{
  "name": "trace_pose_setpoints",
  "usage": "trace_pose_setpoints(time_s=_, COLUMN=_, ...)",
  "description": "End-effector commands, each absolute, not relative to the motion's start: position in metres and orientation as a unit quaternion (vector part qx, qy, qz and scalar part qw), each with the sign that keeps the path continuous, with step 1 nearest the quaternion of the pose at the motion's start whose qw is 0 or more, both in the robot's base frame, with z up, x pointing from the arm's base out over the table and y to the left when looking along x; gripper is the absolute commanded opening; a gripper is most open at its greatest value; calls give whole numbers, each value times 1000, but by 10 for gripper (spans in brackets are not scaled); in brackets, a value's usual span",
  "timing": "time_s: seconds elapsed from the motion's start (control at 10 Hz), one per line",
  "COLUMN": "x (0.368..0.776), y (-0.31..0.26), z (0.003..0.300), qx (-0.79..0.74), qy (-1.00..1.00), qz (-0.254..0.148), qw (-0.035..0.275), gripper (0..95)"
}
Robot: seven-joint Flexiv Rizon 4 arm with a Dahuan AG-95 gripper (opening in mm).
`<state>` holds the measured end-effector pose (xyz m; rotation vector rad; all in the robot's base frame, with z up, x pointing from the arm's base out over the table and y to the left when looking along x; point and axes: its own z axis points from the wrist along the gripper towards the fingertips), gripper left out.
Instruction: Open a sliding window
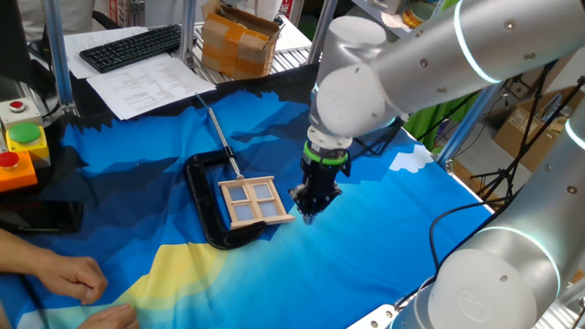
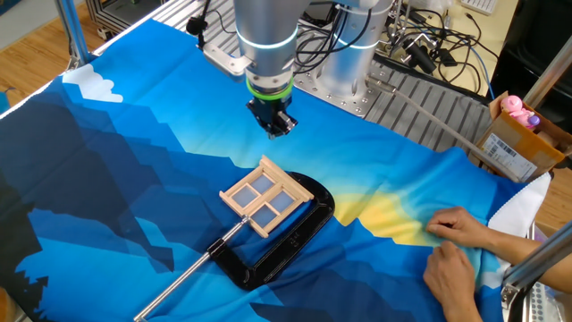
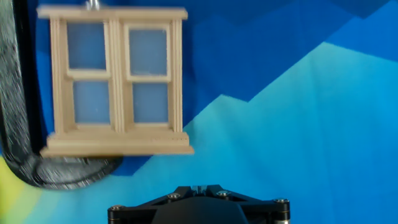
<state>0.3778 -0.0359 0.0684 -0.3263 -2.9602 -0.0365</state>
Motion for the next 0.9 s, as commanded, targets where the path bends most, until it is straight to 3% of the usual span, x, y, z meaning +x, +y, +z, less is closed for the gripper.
trace_pose_setpoints(time_s=0.1, x=415, y=-38, z=70, qx=-98, qy=-991, qz=-10, qw=85, gripper=0)
trace_pose_setpoints(time_s=0.9, x=477, y=-30, z=49, qx=-152, qy=-984, qz=-16, qw=88, gripper=0)
